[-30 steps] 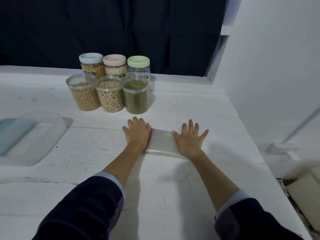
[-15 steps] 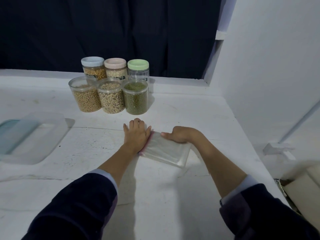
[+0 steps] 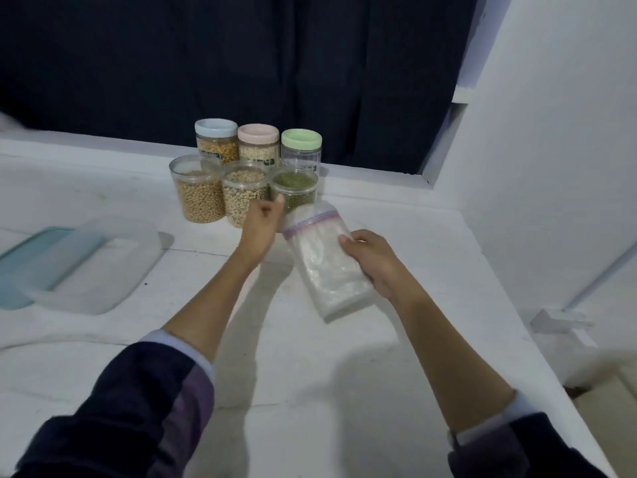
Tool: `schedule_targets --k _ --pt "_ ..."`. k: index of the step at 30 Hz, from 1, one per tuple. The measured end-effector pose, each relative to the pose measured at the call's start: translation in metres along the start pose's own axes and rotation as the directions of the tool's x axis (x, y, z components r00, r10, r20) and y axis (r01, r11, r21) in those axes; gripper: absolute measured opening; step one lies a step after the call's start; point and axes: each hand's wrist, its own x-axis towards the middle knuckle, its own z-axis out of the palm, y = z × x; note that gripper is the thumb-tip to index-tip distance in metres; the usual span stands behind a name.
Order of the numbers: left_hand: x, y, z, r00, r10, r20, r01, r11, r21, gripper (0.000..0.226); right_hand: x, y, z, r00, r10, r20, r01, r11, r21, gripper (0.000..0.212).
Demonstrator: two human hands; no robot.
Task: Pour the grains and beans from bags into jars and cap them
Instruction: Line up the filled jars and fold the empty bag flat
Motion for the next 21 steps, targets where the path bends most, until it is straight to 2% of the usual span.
schedule_targets --k 2,3,4,7,12,15,21 --pt "-0.008 0.011 -0.008 0.946 -0.126 0.300 0.164 0.981 -0.106 0.032 -0.003 -0.004 0.017 0.995 -0.059 -0.079 0.068 0.992 0.107 0.013" --pt "-0.010 0.013 -0.012 0.914 -0.140 0.381 0.207 0.968 -0.140 0.029 -0.004 -0.007 0.026 0.993 -0.070 -0.098 0.083 0.987 0.135 0.014" --pt "-0.009 0.014 -0.017 0.907 -0.132 0.401 0.225 0.954 -0.195 0.026 -0.004 -0.009 0.036 0.992 -0.075 -0.099 0.090 0.984 0.154 0.015" --pt "0.001 0.017 -0.041 0.938 -0.116 0.327 0.232 0.910 -0.343 0.020 -0.001 -0.022 0.067 0.996 -0.076 -0.048 0.084 0.977 0.194 0.017" --pt "0.022 0.008 -0.114 0.932 -0.116 0.343 0.214 0.941 -0.264 0.031 0.018 -0.051 0.133 0.996 -0.077 0.049 0.060 0.953 0.297 0.035" --pt "0.038 0.009 -0.172 0.937 -0.080 0.339 0.176 0.949 -0.262 0.027 0.024 -0.073 0.192 0.989 -0.129 0.065 0.087 0.892 0.443 0.032" --pt "0.064 -0.010 -0.269 0.948 -0.065 0.312 0.125 0.976 -0.176 0.024 0.038 -0.085 0.293 0.987 -0.154 0.046 0.115 0.878 0.466 0.037"
